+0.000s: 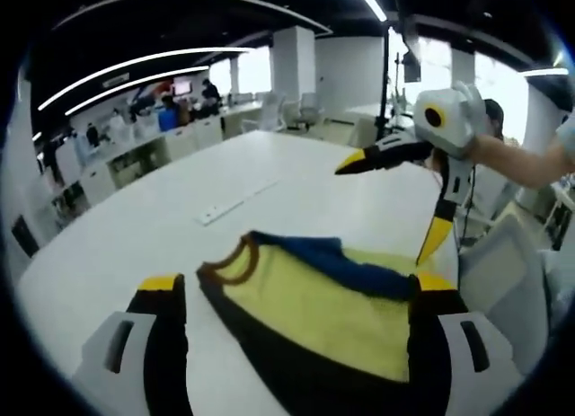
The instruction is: Fold the garment on the visible template until the final outline fits inside the template.
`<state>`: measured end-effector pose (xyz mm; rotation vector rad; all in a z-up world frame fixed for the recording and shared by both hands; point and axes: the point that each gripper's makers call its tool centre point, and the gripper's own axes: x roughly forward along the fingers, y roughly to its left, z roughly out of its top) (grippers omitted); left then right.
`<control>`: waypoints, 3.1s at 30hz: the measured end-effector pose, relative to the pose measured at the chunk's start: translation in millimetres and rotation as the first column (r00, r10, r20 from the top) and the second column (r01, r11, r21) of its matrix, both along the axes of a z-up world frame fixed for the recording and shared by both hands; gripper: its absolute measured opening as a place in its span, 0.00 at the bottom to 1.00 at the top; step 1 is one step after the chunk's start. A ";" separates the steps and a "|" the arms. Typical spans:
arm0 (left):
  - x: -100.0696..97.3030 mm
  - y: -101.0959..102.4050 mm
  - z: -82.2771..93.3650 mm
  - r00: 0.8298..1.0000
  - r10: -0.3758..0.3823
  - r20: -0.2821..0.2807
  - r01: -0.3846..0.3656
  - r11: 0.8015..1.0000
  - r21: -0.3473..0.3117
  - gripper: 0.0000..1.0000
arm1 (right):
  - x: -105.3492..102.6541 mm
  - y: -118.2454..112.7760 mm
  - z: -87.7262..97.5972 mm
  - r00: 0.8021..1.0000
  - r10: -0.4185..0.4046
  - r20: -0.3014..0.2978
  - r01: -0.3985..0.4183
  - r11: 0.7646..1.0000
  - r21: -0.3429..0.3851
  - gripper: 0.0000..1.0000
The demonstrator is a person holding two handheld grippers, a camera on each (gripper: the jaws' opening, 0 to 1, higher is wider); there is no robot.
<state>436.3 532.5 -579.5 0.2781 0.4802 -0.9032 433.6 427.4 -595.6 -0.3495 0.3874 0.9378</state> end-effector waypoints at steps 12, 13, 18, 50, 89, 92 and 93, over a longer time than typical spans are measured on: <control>-25.4 3.0 2.5 1.000 0.010 0.001 -0.010 0.999 -0.031 1.00 | -27.7 -12.9 -2.5 1.000 -0.027 0.010 0.027 1.000 -0.005 1.00; -28.3 2.5 3.5 1.000 0.017 0.003 -0.017 0.999 -0.047 1.00 | -30.3 -13.2 -2.8 1.000 -0.028 0.005 0.028 1.000 -0.003 1.00; -42.7 3.5 -3.5 0.999 0.031 -0.011 -0.031 0.998 -0.054 1.00 | -44.7 -12.9 -5.7 1.000 -0.026 -0.004 0.026 1.000 0.000 1.00; -114.3 13.8 0.4 0.998 0.066 0.001 -0.066 0.996 -0.057 1.00 | -106.0 -27.1 -11.5 0.997 -0.064 -0.036 0.064 0.998 0.011 1.00; -151.8 20.6 0.4 0.991 0.125 -0.046 -0.130 0.985 -0.114 1.00 | -156.0 -48.3 -67.2 0.971 -0.153 -0.182 0.151 0.988 -0.029 0.88; -152.9 21.3 0.4 0.991 0.128 -0.047 -0.133 0.984 -0.116 1.00 | -160.2 -47.4 -71.1 0.968 -0.153 -0.201 0.149 0.988 -0.036 0.85; -153.2 21.6 0.6 0.990 0.129 -0.047 -0.134 0.984 -0.117 1.00 | -161.4 -47.0 -72.0 0.967 -0.152 -0.204 0.148 0.988 -0.036 0.82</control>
